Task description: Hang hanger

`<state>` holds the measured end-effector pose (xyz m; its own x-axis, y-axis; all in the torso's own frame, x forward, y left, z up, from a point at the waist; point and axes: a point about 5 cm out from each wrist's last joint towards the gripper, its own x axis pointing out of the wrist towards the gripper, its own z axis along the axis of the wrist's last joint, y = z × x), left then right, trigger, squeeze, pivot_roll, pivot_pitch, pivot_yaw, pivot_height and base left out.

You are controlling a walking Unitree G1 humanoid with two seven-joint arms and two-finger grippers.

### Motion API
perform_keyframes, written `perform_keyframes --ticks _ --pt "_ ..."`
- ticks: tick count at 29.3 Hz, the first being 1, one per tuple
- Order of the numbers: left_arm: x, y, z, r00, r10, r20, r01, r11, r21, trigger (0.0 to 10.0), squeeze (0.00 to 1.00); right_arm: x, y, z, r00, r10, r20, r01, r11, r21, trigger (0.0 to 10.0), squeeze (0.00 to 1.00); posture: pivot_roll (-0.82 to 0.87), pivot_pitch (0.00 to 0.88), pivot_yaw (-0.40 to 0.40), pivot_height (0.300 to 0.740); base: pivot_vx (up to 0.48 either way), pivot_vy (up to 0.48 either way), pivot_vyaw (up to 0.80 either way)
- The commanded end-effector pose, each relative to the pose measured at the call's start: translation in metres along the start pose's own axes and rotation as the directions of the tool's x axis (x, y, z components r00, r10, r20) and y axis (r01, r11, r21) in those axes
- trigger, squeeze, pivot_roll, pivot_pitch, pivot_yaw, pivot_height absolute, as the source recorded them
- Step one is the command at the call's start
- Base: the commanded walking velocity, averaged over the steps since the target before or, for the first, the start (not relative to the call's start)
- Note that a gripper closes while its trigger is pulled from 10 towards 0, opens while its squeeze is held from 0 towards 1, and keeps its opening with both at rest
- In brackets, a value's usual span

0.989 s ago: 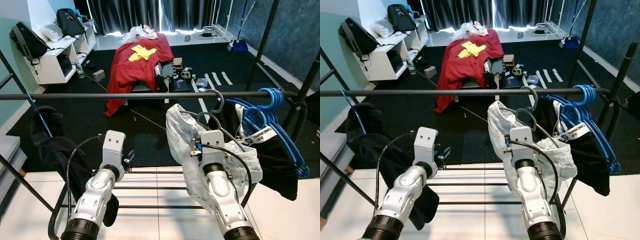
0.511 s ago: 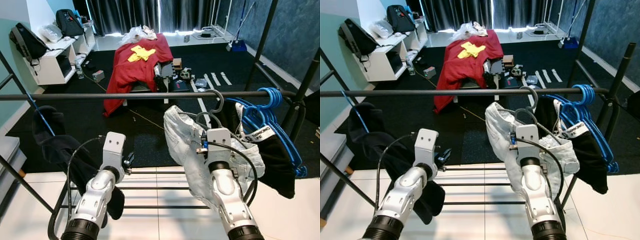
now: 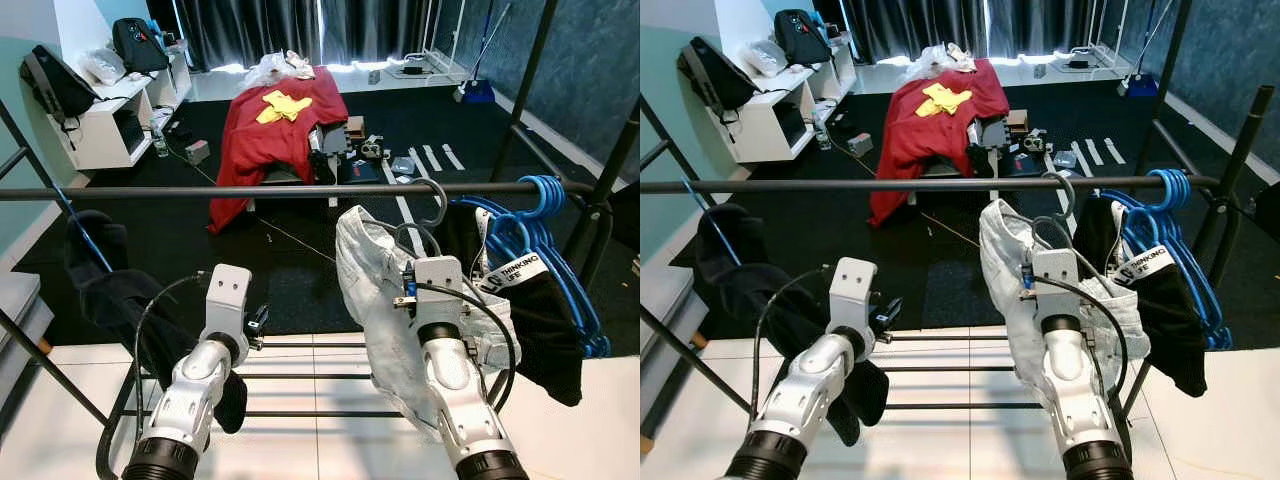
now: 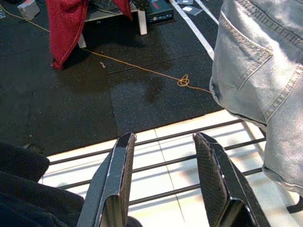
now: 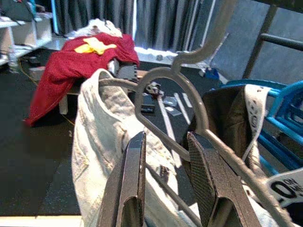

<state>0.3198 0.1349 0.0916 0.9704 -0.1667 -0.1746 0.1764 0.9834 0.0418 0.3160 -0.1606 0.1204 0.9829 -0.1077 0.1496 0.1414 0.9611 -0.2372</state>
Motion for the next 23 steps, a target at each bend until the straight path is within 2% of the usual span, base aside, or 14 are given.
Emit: perform_keyframes --ticks 1,7,20,21,22,23 --pt "-0.001 0.006 -0.003 1.000 0.007 -0.016 -0.007 0.999 0.032 10.0 0.00 0.000 -0.003 -0.001 1.000 -0.024 -0.014 0.024 0.999 -0.027 10.0 0.00 0.03 0.023 0.049 0.740 0.000 0.000 0.00" --pt "-0.002 0.005 -0.003 1.000 0.007 -0.018 -0.006 1.000 0.026 10.0 0.00 0.002 -0.008 -0.002 0.998 -0.055 -0.017 0.053 0.995 -0.079 10.0 0.00 0.02 0.026 0.053 0.740 0.000 0.000 0.00" --pt "0.001 0.007 0.002 1.000 0.008 -0.011 -0.008 1.000 0.018 10.0 0.00 0.008 -0.018 0.002 0.995 -0.101 -0.024 0.100 0.993 -0.061 10.0 0.00 0.02 0.036 0.060 0.740 0.000 0.000 0.00" --pt "0.001 0.006 0.001 1.000 0.007 -0.012 -0.007 1.000 0.018 10.0 0.00 0.008 -0.020 0.003 0.994 -0.107 -0.020 0.106 0.992 -0.063 10.0 0.07 0.02 0.037 0.060 0.740 0.000 0.000 0.00" --pt "0.001 0.006 0.001 1.000 0.007 -0.012 -0.007 1.000 0.018 10.0 0.00 0.008 -0.020 0.003 0.994 -0.107 -0.020 0.106 0.992 -0.063 10.0 0.07 0.02 0.037 0.060 0.740 0.000 0.000 0.00" --pt "0.001 0.005 0.001 1.000 0.004 -0.013 -0.004 1.000 0.015 10.0 0.00 0.008 -0.021 0.006 0.994 -0.108 -0.008 0.107 0.992 -0.063 10.0 1.00 0.01 0.039 0.061 0.740 0.000 0.000 0.00"
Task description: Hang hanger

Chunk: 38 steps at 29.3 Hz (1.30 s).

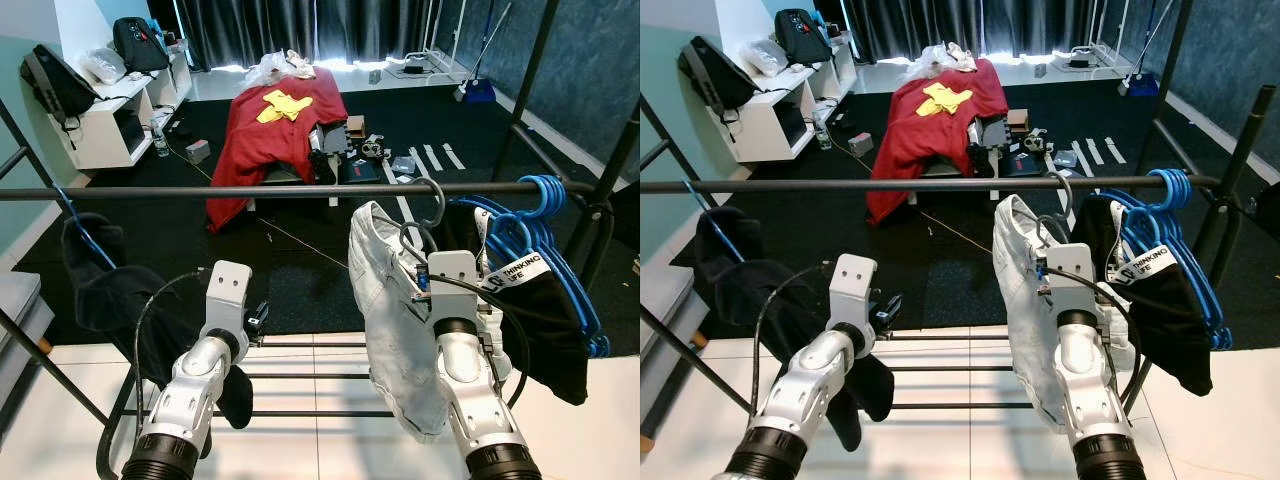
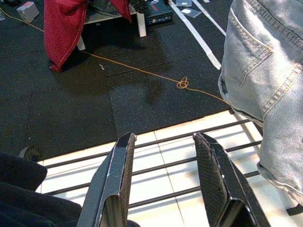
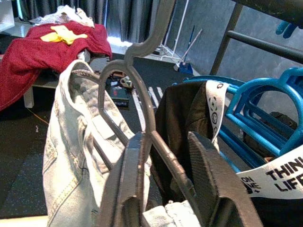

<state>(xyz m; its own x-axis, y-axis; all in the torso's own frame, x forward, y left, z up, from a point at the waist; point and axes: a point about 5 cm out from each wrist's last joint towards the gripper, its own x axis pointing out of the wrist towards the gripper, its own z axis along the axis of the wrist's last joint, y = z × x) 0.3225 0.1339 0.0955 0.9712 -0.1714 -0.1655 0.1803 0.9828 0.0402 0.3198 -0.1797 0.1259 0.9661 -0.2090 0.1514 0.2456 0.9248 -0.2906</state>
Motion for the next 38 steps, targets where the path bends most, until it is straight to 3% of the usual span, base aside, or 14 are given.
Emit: perform_keyframes --ticks 1,4,5,6,16,24,28,38 --pt "-0.001 0.005 -0.003 1.000 0.008 -0.022 -0.008 1.000 0.016 10.0 0.00 0.002 -0.002 0.006 1.000 -0.009 0.013 0.009 1.000 0.010 10.0 1.00 0.01 0.039 0.061 0.740 0.000 0.000 0.00" --pt "0.000 0.004 -0.003 1.000 0.006 -0.022 -0.005 1.000 0.012 10.0 0.00 0.004 -0.002 0.012 0.999 0.002 0.042 -0.002 1.000 0.008 10.0 1.00 0.02 0.039 0.060 0.740 0.000 0.000 0.00" --pt "0.000 0.004 -0.003 1.000 0.006 -0.022 -0.006 1.000 0.011 10.0 0.00 0.005 -0.002 0.014 0.999 0.011 0.050 -0.012 1.000 0.012 10.0 0.85 0.02 0.039 0.060 0.740 0.000 0.000 0.00" --pt "-0.001 0.005 -0.003 1.000 0.007 -0.023 -0.007 1.000 0.011 10.0 0.00 0.007 -0.001 0.015 0.998 0.032 0.059 -0.033 0.999 0.021 10.0 0.02 0.02 0.038 0.062 0.740 0.000 0.000 0.00" --pt "0.000 0.007 -0.003 1.000 0.010 -0.021 -0.009 1.000 0.013 10.0 0.00 0.021 -0.005 0.019 0.984 0.167 0.060 -0.168 0.985 0.023 10.0 0.00 0.01 0.030 0.061 0.740 0.000 0.000 0.00" --pt "0.001 0.006 -0.001 1.000 0.007 -0.017 -0.007 1.000 0.014 10.0 0.00 0.033 -0.012 0.019 0.982 0.188 0.021 -0.189 0.982 0.022 10.0 0.00 0.01 0.024 0.059 0.740 0.000 0.000 0.00" --pt "0.001 0.007 0.000 1.000 0.008 -0.012 -0.008 1.000 0.018 10.0 0.00 0.045 -0.012 0.024 0.956 0.291 -0.023 -0.290 0.956 0.030 10.0 0.00 0.01 0.019 0.059 0.740 0.000 0.000 0.00" --pt "0.001 0.008 0.001 1.000 0.006 -0.010 -0.006 1.000 0.025 10.0 0.00 0.054 -0.011 0.032 0.920 0.390 -0.040 -0.388 0.921 0.043 10.0 0.00 0.01 0.018 0.058 0.740 0.000 0.000 0.00"
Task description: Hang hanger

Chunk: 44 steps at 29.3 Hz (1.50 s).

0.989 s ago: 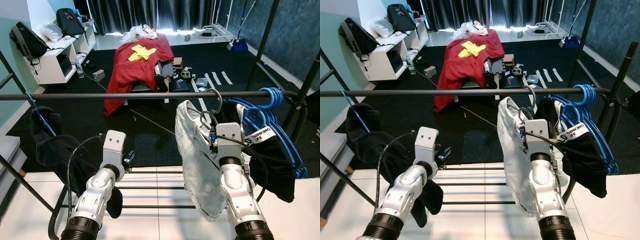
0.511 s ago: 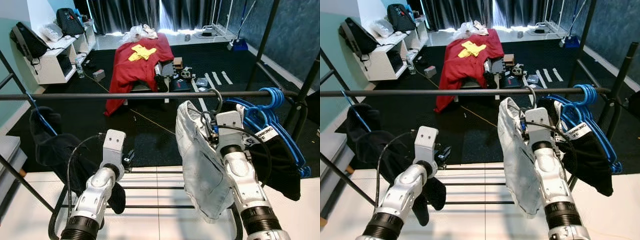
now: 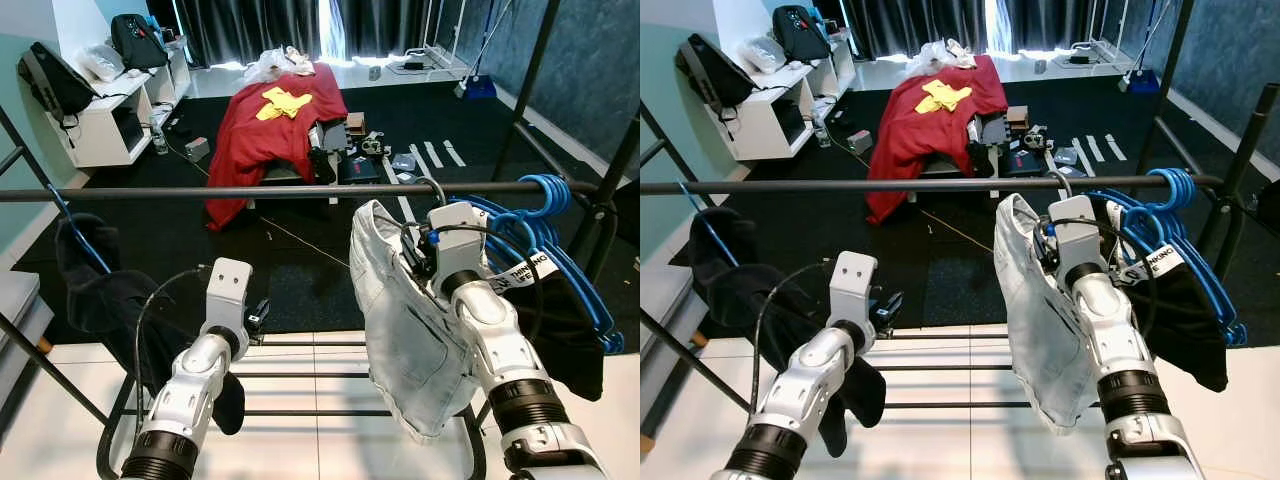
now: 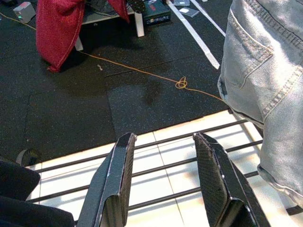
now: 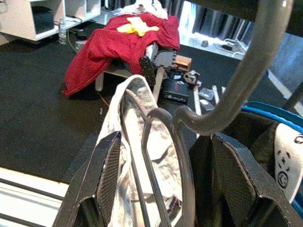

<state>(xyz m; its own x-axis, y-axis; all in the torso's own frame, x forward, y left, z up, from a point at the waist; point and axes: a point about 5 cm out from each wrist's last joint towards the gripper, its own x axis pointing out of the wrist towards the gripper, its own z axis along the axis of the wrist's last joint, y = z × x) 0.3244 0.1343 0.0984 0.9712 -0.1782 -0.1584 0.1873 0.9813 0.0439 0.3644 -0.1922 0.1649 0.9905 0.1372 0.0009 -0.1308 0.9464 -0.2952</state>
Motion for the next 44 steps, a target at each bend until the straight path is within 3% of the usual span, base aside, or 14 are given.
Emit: perform_keyframes --ticks 1,5,14,15,16,17,19,20,28,34,36,39,40,44 --pt "-0.001 0.007 -0.002 1.000 0.012 -0.017 -0.011 1.000 0.023 10.0 0.00 0.004 0.001 0.004 0.998 0.053 -0.020 -0.053 0.999 -0.001 10.0 0.00 0.01 0.019 0.057 0.740 0.000 0.000 0.00" --pt "0.000 0.007 -0.001 1.000 0.012 -0.016 -0.011 1.000 0.028 10.0 0.00 0.006 0.003 0.004 0.992 0.115 -0.045 -0.116 0.993 -0.017 10.0 0.00 0.01 0.022 0.056 0.740 0.000 0.000 0.00" --pt "0.001 0.008 0.000 1.000 0.012 -0.014 -0.012 0.999 0.035 10.0 0.00 0.009 0.000 0.004 0.990 0.125 -0.068 -0.125 0.992 0.008 10.0 0.00 0.01 0.023 0.059 0.740 0.000 0.000 0.00" --pt "0.001 0.008 0.001 1.000 0.012 -0.014 -0.012 0.999 0.036 10.0 0.00 0.009 0.000 0.004 0.989 0.128 -0.070 -0.128 0.992 0.012 5.1 0.00 0.01 0.022 0.059 0.740 0.000 0.000 0.00" --pt "0.001 0.008 0.001 1.000 0.012 -0.014 -0.012 0.999 0.036 10.0 0.00 0.009 0.000 0.004 0.989 0.128 -0.070 -0.128 0.992 0.012 5.1 0.00 0.01 0.022 0.059 0.740 0.000 0.000 0.00" --pt "0.001 0.008 0.001 1.000 0.012 -0.013 -0.012 0.999 0.037 10.0 0.00 0.010 0.000 0.004 0.989 0.130 -0.071 -0.129 0.992 0.015 4.1 0.00 0.01 0.022 0.059 0.740 0.000 0.000 0.00" --pt "0.001 0.008 0.001 1.000 0.012 -0.013 -0.012 0.999 0.037 10.0 0.00 0.010 0.000 0.004 0.989 0.130 -0.071 -0.129 0.992 0.015 4.1 0.00 0.01 0.022 0.059 0.740 0.000 0.000 0.00" --pt "0.001 0.008 0.001 1.000 0.013 -0.013 -0.013 0.999 0.038 10.0 0.00 0.010 0.000 0.004 0.989 0.129 -0.072 -0.128 0.992 0.019 3.5 0.00 0.01 0.020 0.059 0.740 0.000 0.000 0.00" --pt "0.002 0.009 0.002 1.000 0.014 -0.010 -0.013 0.999 0.038 10.0 0.00 0.011 -0.002 0.004 0.988 0.129 -0.084 -0.127 0.992 0.026 3.5 0.00 0.02 0.017 0.057 0.740 0.000 0.000 0.00" --pt "0.002 0.010 0.003 1.000 0.015 -0.008 -0.015 0.999 0.043 10.0 0.00 0.012 -0.004 0.007 0.989 0.124 -0.079 -0.124 0.992 -0.002 2.9 0.00 0.02 0.016 0.059 0.740 0.000 0.000 0.00" --pt "0.002 0.011 0.004 1.000 0.016 -0.007 -0.016 0.999 0.046 10.0 0.00 0.012 -0.003 0.013 0.993 0.109 -0.048 -0.111 0.993 -0.038 1.3 0.00 0.02 0.017 0.059 0.740 0.000 0.000 0.00" --pt "0.002 0.011 0.004 1.000 0.016 -0.007 -0.015 0.999 0.048 10.0 0.00 0.012 -0.001 0.016 0.994 0.104 -0.027 -0.105 0.993 -0.056 0.7 0.00 0.02 0.016 0.060 0.740 0.000 0.000 0.00" --pt "0.002 0.011 0.003 1.000 0.014 -0.007 -0.014 0.999 0.051 10.0 0.00 0.010 0.005 0.019 0.995 0.104 0.010 -0.102 0.991 -0.090 0.0 0.00 0.02 0.016 0.060 0.740 0.000 0.000 0.00" --pt "0.002 0.011 0.003 1.000 0.013 -0.007 -0.012 0.998 0.054 10.0 0.00 0.006 0.014 0.024 0.992 0.102 0.070 -0.092 0.986 -0.140 0.0 0.00 0.02 0.020 0.066 0.740 0.000 0.000 0.00"
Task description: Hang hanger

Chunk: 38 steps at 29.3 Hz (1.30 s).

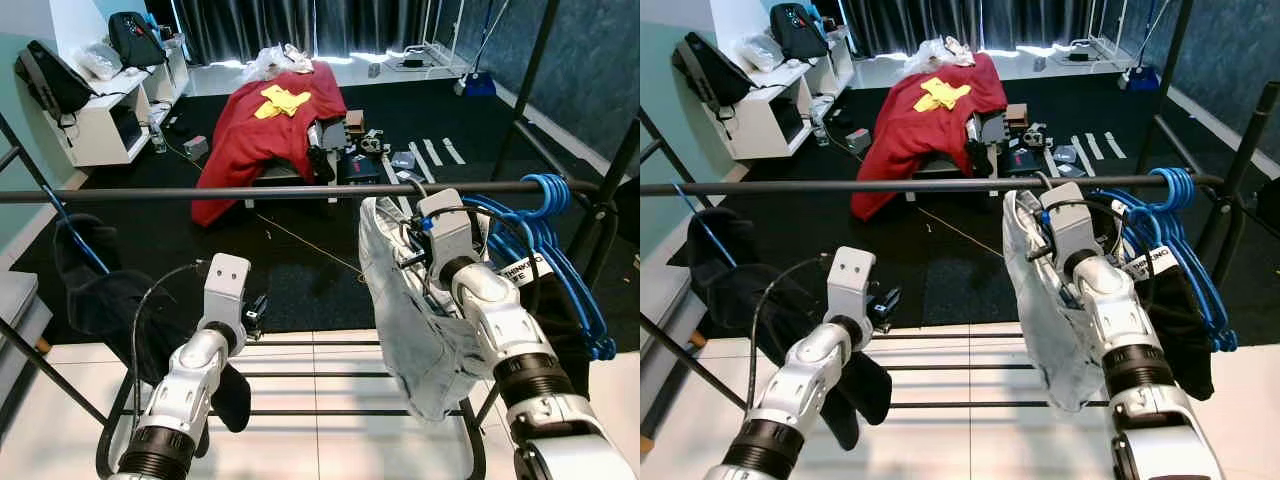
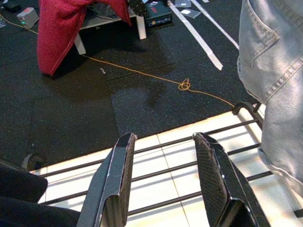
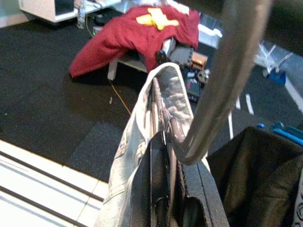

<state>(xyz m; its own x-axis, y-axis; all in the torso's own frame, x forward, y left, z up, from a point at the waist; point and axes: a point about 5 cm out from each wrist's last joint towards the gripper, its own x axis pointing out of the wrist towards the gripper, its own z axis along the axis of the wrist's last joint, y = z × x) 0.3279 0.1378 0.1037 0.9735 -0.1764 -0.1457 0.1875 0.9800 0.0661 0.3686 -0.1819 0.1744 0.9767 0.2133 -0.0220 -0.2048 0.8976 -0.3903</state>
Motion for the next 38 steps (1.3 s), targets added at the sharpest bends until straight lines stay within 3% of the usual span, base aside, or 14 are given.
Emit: perform_keyframes --ticks 1,4,11,18,19,21,22,24,25,28,29,31,32,38 --pt "0.000 0.006 -0.002 1.000 0.009 -0.020 -0.009 0.999 0.032 10.0 0.00 0.001 0.007 0.013 0.997 0.015 0.071 -0.012 0.999 -0.038 0.0 0.00 0.02 0.020 0.066 0.740 0.000 0.000 0.00" --pt "-0.001 0.007 -0.003 1.000 0.005 -0.022 -0.004 0.999 0.037 10.0 0.00 -0.006 0.023 0.018 0.989 0.035 0.142 -0.021 0.995 -0.099 0.0 0.00 0.02 0.022 0.074 0.740 0.000 0.000 0.00" --pt "-0.004 0.010 -0.005 1.000 0.016 -0.020 -0.015 0.999 0.032 10.0 0.00 -0.020 0.045 0.024 0.965 0.077 0.250 -0.042 0.989 -0.144 0.0 0.00 0.02 0.026 0.085 0.740 0.000 0.000 0.00" --pt "-0.006 0.012 -0.006 0.999 0.034 -0.013 -0.033 0.999 0.023 10.0 0.00 -0.027 0.060 0.017 0.954 0.162 0.254 -0.119 0.977 -0.176 0.0 0.00 0.02 0.023 0.082 0.740 0.000 0.000 0.00" --pt "-0.008 0.014 -0.008 0.999 0.047 -0.012 -0.047 0.999 0.023 10.0 0.00 -0.029 0.066 0.005 0.960 0.187 0.207 -0.157 0.976 -0.153 0.0 0.00 0.02 0.017 0.073 0.740 0.000 0.000 0.00" --pt "-0.008 0.014 -0.008 0.999 0.047 -0.012 -0.047 0.999 0.023 10.0 0.00 -0.029 0.066 0.005 0.960 0.187 0.207 -0.157 0.976 -0.153 0.0 0.00 0.02 0.017 0.073 0.740 0.000 0.000 0.00" --pt "-0.011 0.019 -0.012 0.996 0.085 -0.023 -0.084 0.996 0.040 10.0 0.00 -0.031 0.073 -0.020 0.977 0.196 0.089 -0.189 0.979 -0.081 0.0 0.00 0.02 0.003 0.051 0.740 0.000 0.000 0.00" --pt "-0.011 0.019 -0.012 0.996 0.085 -0.023 -0.084 0.996 0.040 10.0 0.00 -0.031 0.073 -0.020 0.977 0.196 0.089 -0.189 0.979 -0.081 0.0 0.00 0.02 0.003 0.051 0.740 0.000 0.000 0.00" --pt "-0.016 0.027 -0.021 0.990 0.136 -0.047 -0.134 0.990 0.054 10.0 0.00 -0.035 0.078 -0.052 0.982 0.181 -0.061 -0.181 0.983 0.017 0.0 0.00 0.04 0.000 0.032 0.740 0.000 0.000 0.00" --pt "-0.016 0.027 -0.021 0.990 0.136 -0.047 -0.134 0.990 0.054 10.0 0.00 -0.035 0.078 -0.052 0.982 0.181 -0.061 -0.181 0.983 0.017 0.0 0.00 0.04 0.000 0.032 0.740 0.000 0.000 0.00" --pt "-0.024 0.037 -0.035 0.977 0.190 -0.094 -0.185 0.981 0.056 10.0 0.00 -0.040 0.080 -0.084 0.971 0.123 -0.206 -0.095 0.986 0.138 0.0 0.00 0.05 0.000 0.006 0.740 0.000 0.000 0.00" --pt "-0.024 0.037 -0.035 0.977 0.190 -0.094 -0.185 0.981 0.056 10.0 0.00 -0.040 0.080 -0.084 0.971 0.123 -0.206 -0.095 0.986 0.138 0.0 0.00 0.05 0.000 0.006 0.740 0.000 0.000 0.00" --pt "-0.031 0.044 -0.046 0.964 0.231 -0.131 -0.228 0.973 0.039 10.0 0.00 -0.045 0.081 -0.103 0.952 0.052 -0.300 0.020 0.972 0.234 10.0 0.00 0.06 0.000 -0.021 0.740 0.000 0.000 0.00" --pt "-0.037 0.046 -0.061 0.947 0.265 -0.182 -0.273 0.962 -0.021 10.0 0.00 -0.045 0.085 -0.115 0.927 -0.007 -0.374 0.126 0.947 0.294 10.0 0.00 0.05 0.000 -0.038 0.740 0.000 0.000 0.00"
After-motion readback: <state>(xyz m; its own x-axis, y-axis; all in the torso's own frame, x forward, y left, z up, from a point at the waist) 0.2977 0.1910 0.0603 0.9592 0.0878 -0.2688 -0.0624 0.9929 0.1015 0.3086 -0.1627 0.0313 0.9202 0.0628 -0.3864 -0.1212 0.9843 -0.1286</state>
